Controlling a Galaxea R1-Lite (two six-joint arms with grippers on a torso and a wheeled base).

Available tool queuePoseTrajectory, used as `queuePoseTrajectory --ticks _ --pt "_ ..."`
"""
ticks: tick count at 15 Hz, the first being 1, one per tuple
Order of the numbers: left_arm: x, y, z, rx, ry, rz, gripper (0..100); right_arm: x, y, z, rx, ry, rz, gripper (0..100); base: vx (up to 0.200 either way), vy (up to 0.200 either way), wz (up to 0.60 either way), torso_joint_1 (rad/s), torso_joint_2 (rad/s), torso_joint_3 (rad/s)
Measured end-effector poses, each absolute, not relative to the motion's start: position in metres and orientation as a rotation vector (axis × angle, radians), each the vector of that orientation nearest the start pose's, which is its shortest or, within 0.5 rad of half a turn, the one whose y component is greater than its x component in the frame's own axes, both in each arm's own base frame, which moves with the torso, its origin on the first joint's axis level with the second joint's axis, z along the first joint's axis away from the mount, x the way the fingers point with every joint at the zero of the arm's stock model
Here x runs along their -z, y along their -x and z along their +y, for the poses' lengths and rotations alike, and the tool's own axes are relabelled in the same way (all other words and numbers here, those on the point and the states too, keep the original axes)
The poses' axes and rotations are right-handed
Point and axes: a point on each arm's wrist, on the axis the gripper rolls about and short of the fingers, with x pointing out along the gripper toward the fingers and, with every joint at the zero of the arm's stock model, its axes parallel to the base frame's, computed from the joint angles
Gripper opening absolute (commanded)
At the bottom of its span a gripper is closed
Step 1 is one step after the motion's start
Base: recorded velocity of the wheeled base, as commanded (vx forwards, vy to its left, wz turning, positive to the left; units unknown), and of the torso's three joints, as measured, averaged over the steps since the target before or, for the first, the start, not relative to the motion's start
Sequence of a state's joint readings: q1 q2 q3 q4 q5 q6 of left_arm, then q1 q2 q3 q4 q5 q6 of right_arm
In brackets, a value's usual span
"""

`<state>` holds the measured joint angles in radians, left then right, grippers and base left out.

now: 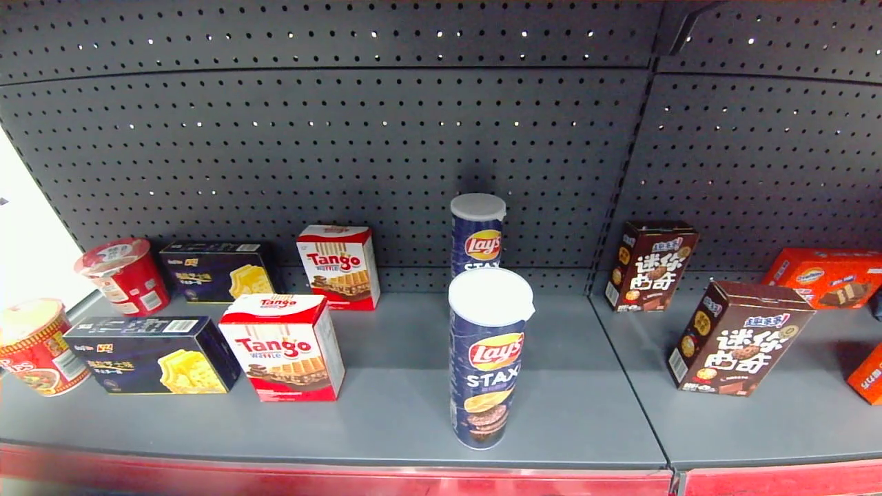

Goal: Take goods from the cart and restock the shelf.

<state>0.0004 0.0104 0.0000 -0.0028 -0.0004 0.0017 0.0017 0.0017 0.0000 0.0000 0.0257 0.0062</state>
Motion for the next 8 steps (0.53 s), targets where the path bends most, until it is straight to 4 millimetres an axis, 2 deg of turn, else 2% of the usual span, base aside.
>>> queuePoseTrajectory --ticks 8 --pt "-0.076 0.022 0.0 -0.001 -0.002 0.008 100 -0.0756 0.0227 0.0006 -0.027 -0.006 0.001 100 0.0 0.0 0.0 0.0 0.0 0.0"
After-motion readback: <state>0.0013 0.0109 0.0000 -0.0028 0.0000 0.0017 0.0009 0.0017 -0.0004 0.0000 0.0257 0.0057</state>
